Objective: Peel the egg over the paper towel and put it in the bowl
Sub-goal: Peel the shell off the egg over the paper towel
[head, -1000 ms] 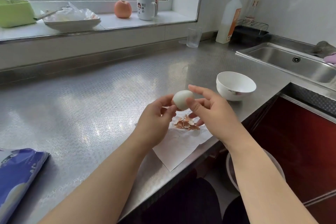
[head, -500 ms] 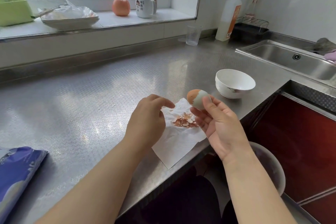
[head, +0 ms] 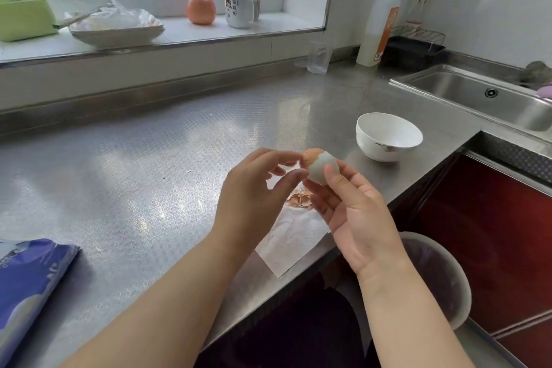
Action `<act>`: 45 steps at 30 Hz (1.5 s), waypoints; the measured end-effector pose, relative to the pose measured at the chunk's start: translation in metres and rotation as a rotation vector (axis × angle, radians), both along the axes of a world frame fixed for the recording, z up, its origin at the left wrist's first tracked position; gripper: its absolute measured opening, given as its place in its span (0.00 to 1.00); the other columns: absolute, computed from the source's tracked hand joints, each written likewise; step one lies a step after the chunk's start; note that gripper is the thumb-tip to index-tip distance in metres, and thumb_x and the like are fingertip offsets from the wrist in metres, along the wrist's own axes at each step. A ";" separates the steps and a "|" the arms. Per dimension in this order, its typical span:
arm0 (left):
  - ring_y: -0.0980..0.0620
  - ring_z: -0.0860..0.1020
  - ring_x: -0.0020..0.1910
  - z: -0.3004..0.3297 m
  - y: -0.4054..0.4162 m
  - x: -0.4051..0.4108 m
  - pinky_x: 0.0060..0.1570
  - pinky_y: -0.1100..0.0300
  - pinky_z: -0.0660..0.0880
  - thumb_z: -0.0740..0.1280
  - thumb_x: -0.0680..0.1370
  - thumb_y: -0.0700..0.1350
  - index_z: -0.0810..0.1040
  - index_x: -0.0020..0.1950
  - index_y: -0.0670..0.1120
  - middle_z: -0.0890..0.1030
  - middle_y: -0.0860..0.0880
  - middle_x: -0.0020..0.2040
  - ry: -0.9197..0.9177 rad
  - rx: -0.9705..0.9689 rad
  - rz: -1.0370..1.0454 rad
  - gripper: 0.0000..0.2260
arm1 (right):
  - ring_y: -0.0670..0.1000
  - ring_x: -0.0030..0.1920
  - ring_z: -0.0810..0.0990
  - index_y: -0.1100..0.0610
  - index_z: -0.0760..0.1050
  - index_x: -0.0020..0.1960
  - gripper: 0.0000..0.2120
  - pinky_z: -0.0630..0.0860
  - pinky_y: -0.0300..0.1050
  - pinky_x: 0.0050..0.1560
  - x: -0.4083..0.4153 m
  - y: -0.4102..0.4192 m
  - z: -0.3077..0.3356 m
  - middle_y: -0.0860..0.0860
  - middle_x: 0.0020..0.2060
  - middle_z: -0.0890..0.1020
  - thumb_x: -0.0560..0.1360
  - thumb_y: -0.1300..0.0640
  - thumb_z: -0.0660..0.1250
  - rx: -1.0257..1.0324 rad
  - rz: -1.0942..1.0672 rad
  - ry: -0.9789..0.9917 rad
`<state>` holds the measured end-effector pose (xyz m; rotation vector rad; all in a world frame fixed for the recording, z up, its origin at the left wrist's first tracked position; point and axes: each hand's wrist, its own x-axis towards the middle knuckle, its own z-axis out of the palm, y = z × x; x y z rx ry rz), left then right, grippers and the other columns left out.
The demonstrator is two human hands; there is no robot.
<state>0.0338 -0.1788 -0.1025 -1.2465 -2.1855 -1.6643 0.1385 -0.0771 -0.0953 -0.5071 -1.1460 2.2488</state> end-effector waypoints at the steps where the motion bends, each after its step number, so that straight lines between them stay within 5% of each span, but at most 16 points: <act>1: 0.58 0.81 0.47 -0.001 0.000 0.001 0.49 0.56 0.78 0.73 0.75 0.49 0.83 0.54 0.51 0.83 0.56 0.48 0.015 0.004 -0.001 0.09 | 0.52 0.48 0.84 0.60 0.74 0.63 0.18 0.78 0.38 0.37 0.000 -0.002 0.000 0.56 0.49 0.85 0.75 0.58 0.67 -0.028 0.009 0.014; 22: 0.53 0.81 0.41 0.002 0.000 0.004 0.39 0.52 0.78 0.69 0.78 0.45 0.85 0.51 0.48 0.82 0.52 0.43 0.280 0.091 0.183 0.06 | 0.50 0.45 0.85 0.61 0.75 0.63 0.22 0.80 0.37 0.39 -0.007 -0.026 0.001 0.54 0.47 0.85 0.70 0.55 0.69 -0.207 0.005 0.060; 29: 0.59 0.81 0.44 0.005 0.000 0.004 0.45 0.70 0.76 0.70 0.77 0.40 0.84 0.47 0.47 0.83 0.56 0.42 -0.043 0.214 0.094 0.04 | 0.50 0.44 0.84 0.63 0.75 0.63 0.22 0.79 0.36 0.36 -0.009 -0.026 0.004 0.59 0.53 0.82 0.71 0.55 0.69 -0.363 0.050 0.082; 32: 0.59 0.81 0.41 0.003 -0.001 -0.003 0.44 0.66 0.76 0.72 0.76 0.43 0.85 0.46 0.50 0.83 0.56 0.41 -0.094 0.120 0.130 0.02 | 0.50 0.43 0.83 0.65 0.74 0.64 0.24 0.78 0.36 0.36 -0.007 -0.021 0.005 0.60 0.56 0.81 0.70 0.55 0.70 -0.372 0.026 0.091; 37: 0.59 0.75 0.43 0.003 -0.006 -0.008 0.40 0.61 0.70 0.72 0.74 0.54 0.82 0.42 0.54 0.81 0.59 0.40 -0.004 -0.305 0.204 0.05 | 0.50 0.45 0.82 0.65 0.73 0.65 0.27 0.78 0.35 0.38 -0.003 -0.009 0.005 0.61 0.62 0.79 0.68 0.55 0.70 -0.366 -0.012 0.097; 43: 0.53 0.73 0.52 0.000 -0.004 -0.007 0.51 0.59 0.71 0.64 0.79 0.43 0.83 0.55 0.53 0.83 0.56 0.51 0.182 -0.445 0.182 0.09 | 0.51 0.46 0.82 0.63 0.78 0.57 0.17 0.78 0.36 0.37 0.000 -0.005 0.003 0.59 0.56 0.82 0.70 0.57 0.70 -0.360 -0.016 0.075; 45: 0.54 0.73 0.53 0.000 -0.004 -0.006 0.52 0.59 0.71 0.66 0.79 0.47 0.81 0.58 0.54 0.82 0.57 0.52 0.170 -0.456 0.156 0.09 | 0.51 0.46 0.82 0.62 0.79 0.53 0.14 0.78 0.36 0.36 0.000 -0.005 0.004 0.57 0.53 0.83 0.70 0.57 0.70 -0.365 -0.010 0.076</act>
